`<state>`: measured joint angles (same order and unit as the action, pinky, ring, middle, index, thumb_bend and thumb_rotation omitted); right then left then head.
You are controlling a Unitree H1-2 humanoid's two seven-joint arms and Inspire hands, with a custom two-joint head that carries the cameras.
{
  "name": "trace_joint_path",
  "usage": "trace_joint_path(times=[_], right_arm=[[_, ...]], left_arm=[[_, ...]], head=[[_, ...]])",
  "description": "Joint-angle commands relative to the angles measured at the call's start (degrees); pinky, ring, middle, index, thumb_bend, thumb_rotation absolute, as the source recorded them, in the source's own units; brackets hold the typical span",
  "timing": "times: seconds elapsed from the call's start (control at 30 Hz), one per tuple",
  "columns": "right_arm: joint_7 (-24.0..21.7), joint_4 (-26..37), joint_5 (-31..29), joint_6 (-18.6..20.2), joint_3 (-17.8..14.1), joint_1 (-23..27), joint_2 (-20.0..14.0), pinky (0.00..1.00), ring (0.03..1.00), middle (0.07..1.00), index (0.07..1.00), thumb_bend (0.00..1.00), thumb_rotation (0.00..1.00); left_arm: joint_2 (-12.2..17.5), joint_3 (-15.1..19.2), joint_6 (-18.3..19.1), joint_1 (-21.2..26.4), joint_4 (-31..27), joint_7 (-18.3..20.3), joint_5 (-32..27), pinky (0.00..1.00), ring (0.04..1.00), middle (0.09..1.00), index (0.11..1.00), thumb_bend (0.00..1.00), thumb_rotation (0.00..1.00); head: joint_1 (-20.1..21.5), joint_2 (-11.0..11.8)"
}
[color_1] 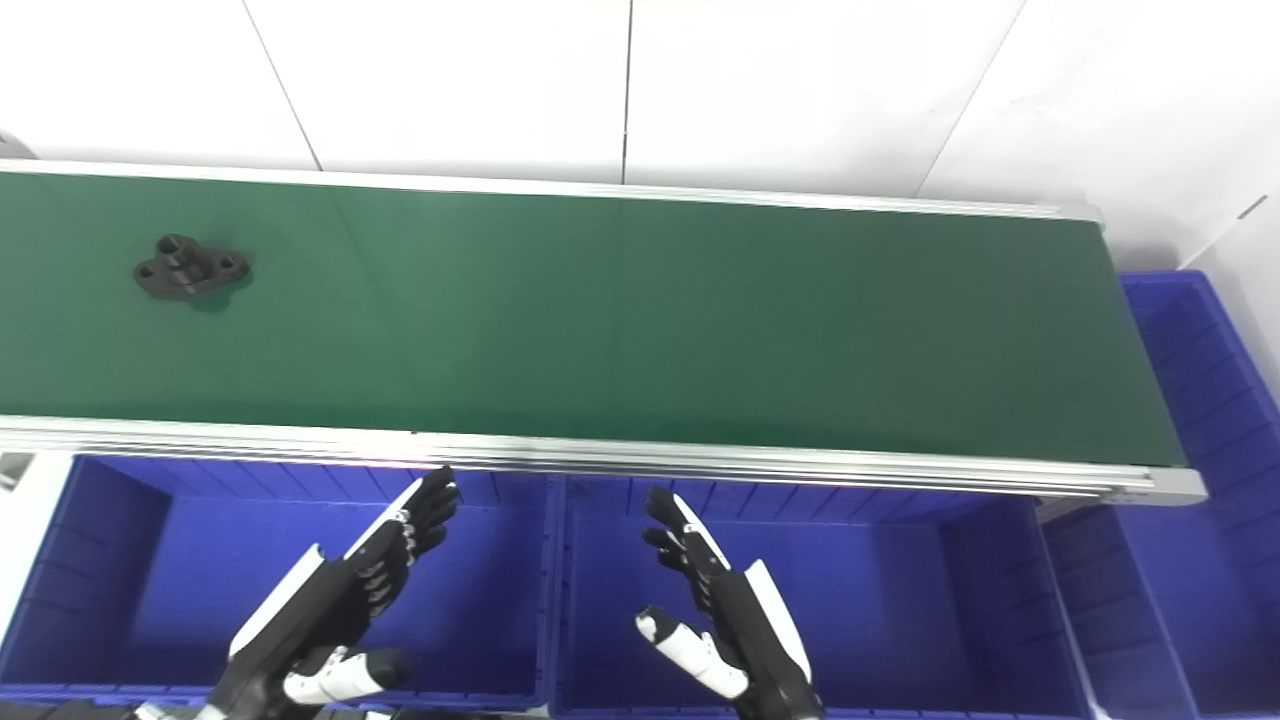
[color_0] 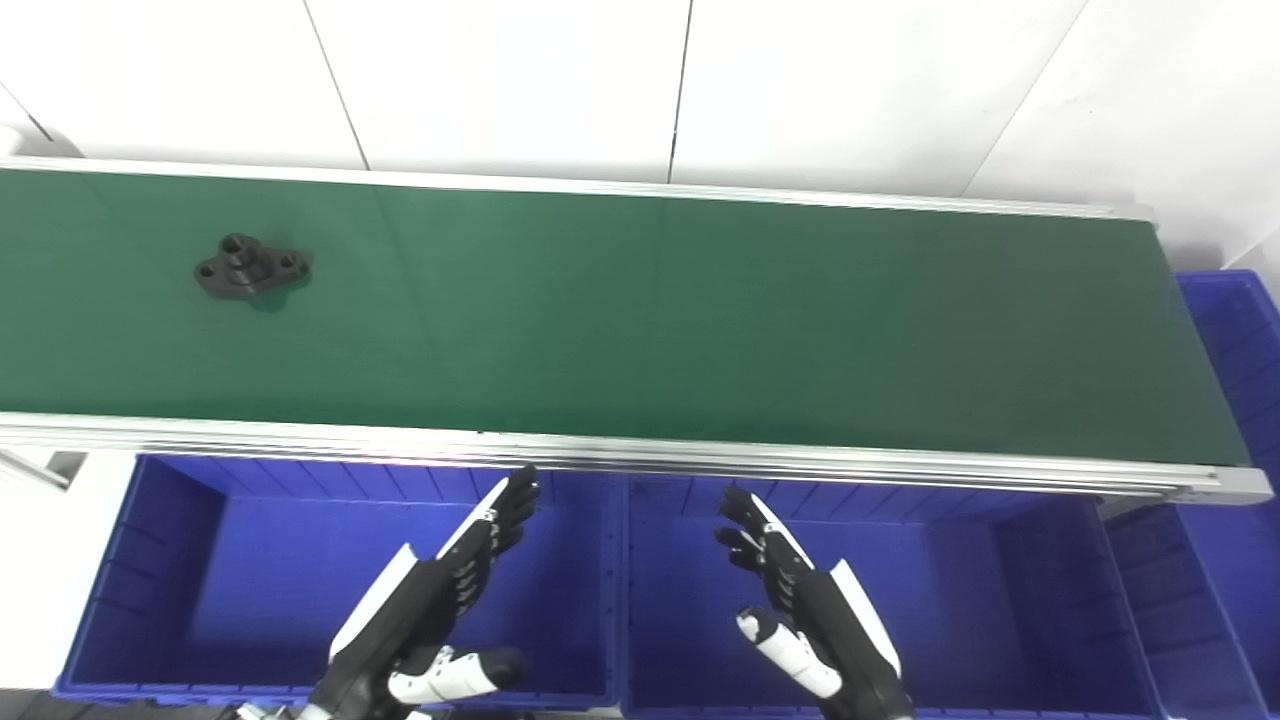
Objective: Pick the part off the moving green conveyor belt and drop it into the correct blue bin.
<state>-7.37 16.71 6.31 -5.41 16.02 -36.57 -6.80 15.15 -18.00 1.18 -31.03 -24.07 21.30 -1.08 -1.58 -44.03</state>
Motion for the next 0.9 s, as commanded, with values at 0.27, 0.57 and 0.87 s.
trace_joint_path(times=[0.27, 0.57, 0.87], right_arm=[[-0.1, -4.6, -2.2, -8.3, -1.4, -0.5, -1.6, 0.97, 0.932, 0.968, 0.991, 0.85, 0.8], [-0.8, -10.2, -3.5, -12.2, -2.2, 0.8, -2.6, 1.0, 0.949, 0.984, 1.0, 0.83, 0.8], [-1.3, -12.5, -3.3, -13.3, -2.6, 1.9, -2.8, 1.0, 0.938, 0.985, 1.0, 0.81, 0.81]], left_arm=[[-0.9, -2.4, -5.2, -1.1, 1.7, -2.1, 4.8, 0.98, 1.0, 1.0, 1.0, 0.91, 0.65], [-2.4, -3.8, -9.1, -0.2, 6.7, -3.1, 5.5, 0.89, 1.0, 1.0, 1.0, 0.88, 0.64], [-2.9, -4.1, -10.4, 0.9, 9.9, -2.7, 4.0, 0.94, 1.0, 1.0, 1.0, 0.87, 0.61]], head=[[-6.6, 6.0], [-8.2, 10.7], [-8.6, 11.9]])
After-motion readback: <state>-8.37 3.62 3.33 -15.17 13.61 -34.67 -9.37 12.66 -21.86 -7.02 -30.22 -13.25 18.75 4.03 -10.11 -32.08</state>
